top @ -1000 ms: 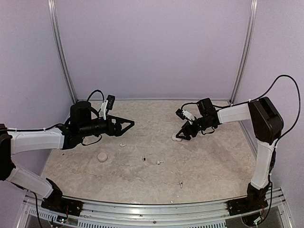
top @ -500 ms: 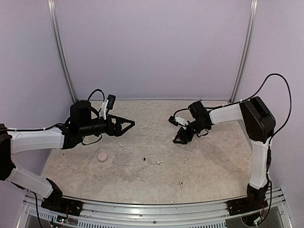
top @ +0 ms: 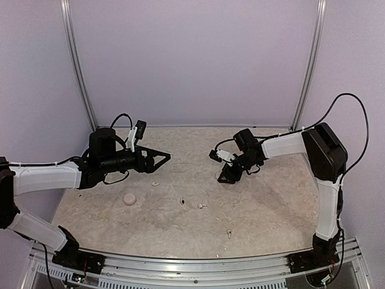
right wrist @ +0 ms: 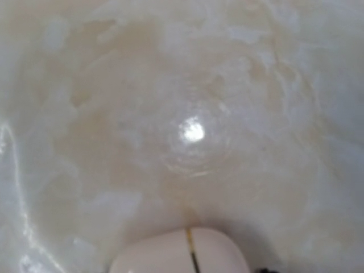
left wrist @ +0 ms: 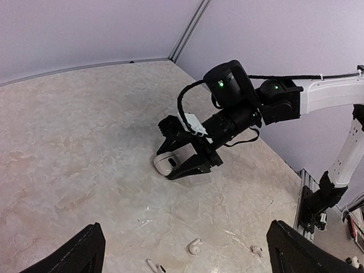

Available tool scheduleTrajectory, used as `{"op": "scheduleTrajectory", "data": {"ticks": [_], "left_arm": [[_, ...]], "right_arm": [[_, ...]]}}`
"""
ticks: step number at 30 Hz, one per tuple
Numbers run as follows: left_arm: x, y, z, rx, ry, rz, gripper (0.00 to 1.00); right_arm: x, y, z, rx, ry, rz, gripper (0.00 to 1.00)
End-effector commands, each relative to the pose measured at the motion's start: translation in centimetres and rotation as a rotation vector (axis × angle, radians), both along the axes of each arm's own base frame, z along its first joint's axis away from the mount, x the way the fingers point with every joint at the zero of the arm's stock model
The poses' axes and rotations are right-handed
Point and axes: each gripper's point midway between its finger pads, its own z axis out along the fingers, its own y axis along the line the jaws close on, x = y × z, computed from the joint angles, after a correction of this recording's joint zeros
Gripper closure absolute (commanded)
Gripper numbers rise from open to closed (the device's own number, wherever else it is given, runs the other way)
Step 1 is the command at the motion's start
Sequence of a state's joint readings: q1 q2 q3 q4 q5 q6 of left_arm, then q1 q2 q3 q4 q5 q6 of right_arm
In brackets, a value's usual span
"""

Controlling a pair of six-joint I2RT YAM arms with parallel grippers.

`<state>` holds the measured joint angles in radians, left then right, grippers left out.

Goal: Insert the wireless bluetooth earbuds into the charging case
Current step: Pick up the charging case from the center of the board.

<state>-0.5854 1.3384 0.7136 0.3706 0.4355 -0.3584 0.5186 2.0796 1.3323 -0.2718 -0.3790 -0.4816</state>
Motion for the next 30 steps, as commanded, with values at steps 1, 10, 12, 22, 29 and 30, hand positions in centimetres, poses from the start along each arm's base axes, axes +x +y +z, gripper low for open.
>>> {"op": "scheduleTrajectory", "data": {"ticks": [1,10,12,22,29,30], "left_arm": [[0.5,-0.1,1.9,-0.017,-0.037,0.021,0.01],[0.7,0.2,1.9,-0.014,-0.028,0.044,0.01],[0.8,0.3,1.8,-0.012,-0.026,0.05,0.01],[2.0,1.3,1.3,-0.019,0.007,0.124,0.01],[3.3,1.6,-1.8,-0.002,0.155,0.164,0.17],[3.1,1.4,-2.3,-0.001,0.174,0.151,0.19]], "right_arm": [[-3.0,-1.8,-2.8,-0.117,0.083,0.003,0.43],[-3.7,-2.1,-2.4,-0.115,0.088,0.001,0.45],[-3.6,-2.0,-2.4,-0.113,0.085,0.001,0.48],[-3.9,-0.8,-0.7,-0.102,0.044,0.018,0.59],[-4.6,0.9,3.0,-0.103,-0.115,0.039,0.64],[-4.7,1.2,3.6,-0.102,-0.139,0.042,0.64]]}}
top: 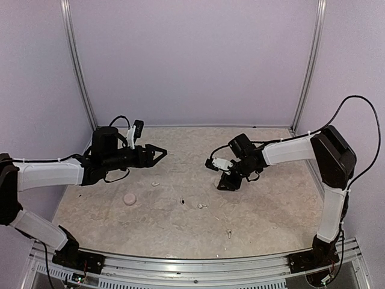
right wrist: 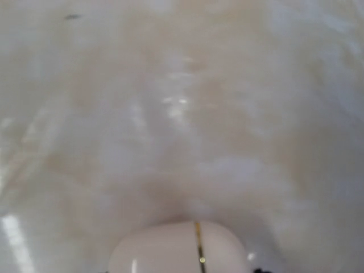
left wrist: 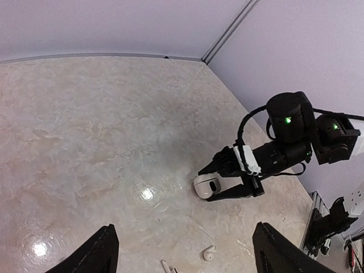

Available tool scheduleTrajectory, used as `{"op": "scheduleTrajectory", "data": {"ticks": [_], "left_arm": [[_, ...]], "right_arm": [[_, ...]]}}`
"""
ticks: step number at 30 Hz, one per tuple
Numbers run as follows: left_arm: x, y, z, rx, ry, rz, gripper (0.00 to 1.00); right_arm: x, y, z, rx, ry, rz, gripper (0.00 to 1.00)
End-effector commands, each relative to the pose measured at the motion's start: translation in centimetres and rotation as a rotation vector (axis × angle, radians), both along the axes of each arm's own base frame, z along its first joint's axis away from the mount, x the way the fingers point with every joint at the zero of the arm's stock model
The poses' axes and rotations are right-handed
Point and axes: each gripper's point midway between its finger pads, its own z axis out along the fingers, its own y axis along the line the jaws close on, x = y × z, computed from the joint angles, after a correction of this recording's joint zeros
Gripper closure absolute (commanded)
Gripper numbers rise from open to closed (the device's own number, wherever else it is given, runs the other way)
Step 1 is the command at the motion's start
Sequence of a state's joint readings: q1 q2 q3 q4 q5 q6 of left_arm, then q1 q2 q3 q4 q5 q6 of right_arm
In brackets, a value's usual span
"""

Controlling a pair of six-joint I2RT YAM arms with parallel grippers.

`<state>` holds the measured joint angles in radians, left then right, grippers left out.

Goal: Insert the wireless bluetooth earbuds into the charging case
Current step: Pick up the charging case from the center of the board, then pass from the right arm to the left

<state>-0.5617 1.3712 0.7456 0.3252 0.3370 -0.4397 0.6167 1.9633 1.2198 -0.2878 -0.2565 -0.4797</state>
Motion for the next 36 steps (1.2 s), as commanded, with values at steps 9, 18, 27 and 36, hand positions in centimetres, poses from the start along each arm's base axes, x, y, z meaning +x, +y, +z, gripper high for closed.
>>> {"op": "scheduleTrajectory", "data": {"ticks": [9,18,27,36], "left_arm": [[-2.1,-4.5,-1.7,-0.072,0.174,-0.183,0.29],[-7.1,-8.7,-0.2,-0.141,0.212,-0.451,0.35],[-9.4,-10.4,0.4,-0.141,0.191,-0.541,0.4],[-9.5,-11.1,-0.1,-0.131,0.202,-0.55,0.49]], "right_arm": [[-4.5,4.9,9.6,0.009,-0.312,0.136,0.65],[-10.8,8.7,15.2,0.053,-0.482,0.267,0.61],[-12.5,9.4,17.2,0.059,-0.537,0.297,0.63],[-12.8,9.8,18.3,0.071,-0.566,0.302,0.63]]}}
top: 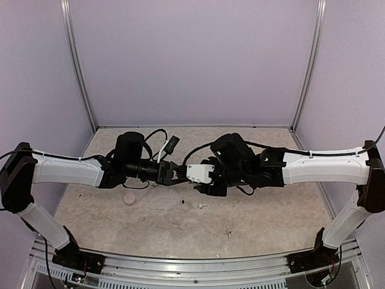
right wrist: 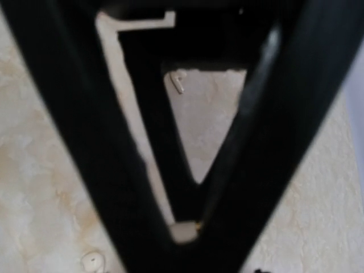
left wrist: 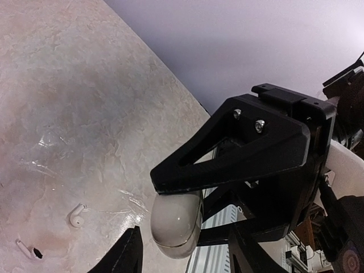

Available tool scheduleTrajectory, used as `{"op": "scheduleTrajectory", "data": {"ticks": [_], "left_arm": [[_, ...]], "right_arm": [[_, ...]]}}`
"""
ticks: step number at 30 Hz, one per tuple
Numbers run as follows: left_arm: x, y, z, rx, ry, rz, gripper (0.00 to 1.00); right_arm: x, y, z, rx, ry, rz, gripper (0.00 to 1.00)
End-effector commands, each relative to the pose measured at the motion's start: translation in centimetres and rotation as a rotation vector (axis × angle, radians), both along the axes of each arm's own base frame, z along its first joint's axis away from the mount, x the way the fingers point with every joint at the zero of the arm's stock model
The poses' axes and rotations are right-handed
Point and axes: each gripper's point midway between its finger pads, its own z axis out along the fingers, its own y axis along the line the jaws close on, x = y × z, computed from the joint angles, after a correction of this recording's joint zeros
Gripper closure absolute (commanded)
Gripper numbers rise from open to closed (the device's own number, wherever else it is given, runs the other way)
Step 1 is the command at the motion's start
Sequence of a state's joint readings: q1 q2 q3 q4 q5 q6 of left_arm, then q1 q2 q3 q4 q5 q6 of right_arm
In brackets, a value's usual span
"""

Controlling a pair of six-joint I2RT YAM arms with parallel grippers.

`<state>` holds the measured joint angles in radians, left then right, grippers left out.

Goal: Insert the wireless bluetooth earbuds into the charging case
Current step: Pass from the right arm to the left

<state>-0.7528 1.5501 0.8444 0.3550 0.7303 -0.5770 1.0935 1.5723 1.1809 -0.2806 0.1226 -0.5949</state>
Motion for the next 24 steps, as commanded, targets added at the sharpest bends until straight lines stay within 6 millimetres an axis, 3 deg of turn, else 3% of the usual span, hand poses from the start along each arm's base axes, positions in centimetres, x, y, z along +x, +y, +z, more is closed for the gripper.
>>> {"op": "scheduleTrajectory", "data": {"ticks": [1,15,20,24], "left_arm": [[0.1,-1.0,1.0,-0.024,-0.036,-0.02,0.5],[-0.2,-2.1,0.9,-0.026,-0.044,-0.038,0.62],[-0.2,-2.3,1.3,-0.035,-0.05,-0.045,0.72],[-0.2,-2.1,1.9,-0.045,-0.074,-0.041,0.78]], "right_arm": [[-0.4,0.3,2.7,0.045,-0.051,0.009,0.63],[-0.2,0.2,3.2,0.057,-0.072,-0.008,0.63],[-0.1,0.1,3.6,0.068,-0.083,-0.016,0.63],[-0.1,-0.2,4.1,0.096,-0.094,-0.021,0.55]]}}
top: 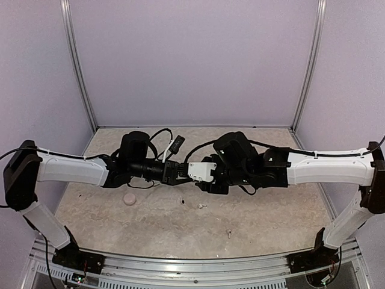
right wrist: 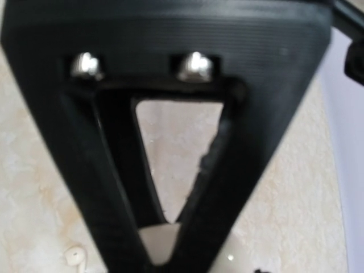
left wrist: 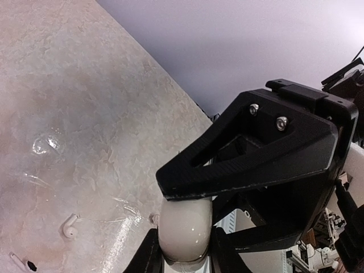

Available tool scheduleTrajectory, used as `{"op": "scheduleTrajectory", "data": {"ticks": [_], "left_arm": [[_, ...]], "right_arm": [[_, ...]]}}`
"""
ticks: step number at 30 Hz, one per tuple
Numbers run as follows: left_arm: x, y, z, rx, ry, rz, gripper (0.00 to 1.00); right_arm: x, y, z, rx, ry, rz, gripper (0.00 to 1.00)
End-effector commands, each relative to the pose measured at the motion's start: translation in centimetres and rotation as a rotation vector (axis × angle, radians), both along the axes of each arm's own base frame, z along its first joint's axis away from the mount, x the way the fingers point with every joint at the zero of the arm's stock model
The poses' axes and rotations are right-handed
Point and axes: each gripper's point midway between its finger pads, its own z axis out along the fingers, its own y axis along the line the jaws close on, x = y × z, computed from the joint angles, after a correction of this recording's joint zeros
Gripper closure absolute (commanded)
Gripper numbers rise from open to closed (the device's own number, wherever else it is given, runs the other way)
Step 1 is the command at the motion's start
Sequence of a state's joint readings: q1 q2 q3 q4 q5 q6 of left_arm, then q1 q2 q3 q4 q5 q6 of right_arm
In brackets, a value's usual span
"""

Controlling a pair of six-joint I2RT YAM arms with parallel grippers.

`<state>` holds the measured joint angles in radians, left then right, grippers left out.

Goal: Insert the wireless bluetooth earbuds into the charging case
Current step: Pass from the right arm to the left

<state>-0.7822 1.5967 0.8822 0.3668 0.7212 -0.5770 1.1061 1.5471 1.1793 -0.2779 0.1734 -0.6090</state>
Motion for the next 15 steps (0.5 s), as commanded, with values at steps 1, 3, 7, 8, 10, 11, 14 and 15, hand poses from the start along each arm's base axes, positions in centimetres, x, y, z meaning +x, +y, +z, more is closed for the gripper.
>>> {"op": "scheduleTrajectory", "data": {"ticks": [1,3,7,8,10,11,14,15], "left_arm": [[-0.1,-0.6,2.2,-0.048,-0.075,-0.02,0.8],[-0.2,-0.5,2.7,-0.061,-0.09,-0.018,0.82],[-0.4,-0.2,3.7,-0.082,-0.112,-0.019,0.87],[-0.4,-0.2,3.8,-0.084,-0.116,-0.019,0.87],[-0.5,0.0,4.3,-0.092,-0.131,-0.019,0.87],[-0.6,0.1,4.6,-0.097,-0.142,-0.018,0.87],[-0.7,0.4,5.5,-0.111,-0.189,-0.011,0.87],[-0.6,0.6,5.6,-0.112,-0.204,-0.005,0.87]], "right_arm": [[-0.3,0.2,3.0,0.1,-0.049,-0.001,0.51],[-0.3,0.0,3.3,0.117,-0.055,-0.007,0.42],[-0.4,-0.7,4.6,0.191,-0.075,-0.03,0.03],[-0.5,-0.9,4.9,0.213,-0.08,-0.033,0.01],[-0.7,-1.4,5.9,0.264,-0.075,-0.036,0.0],[-0.9,-1.6,6.4,0.294,-0.07,-0.035,0.0],[-1.4,-2.4,8.0,0.385,-0.066,-0.039,0.01],[-1.4,-2.7,8.5,0.42,-0.068,-0.043,0.0]]}}
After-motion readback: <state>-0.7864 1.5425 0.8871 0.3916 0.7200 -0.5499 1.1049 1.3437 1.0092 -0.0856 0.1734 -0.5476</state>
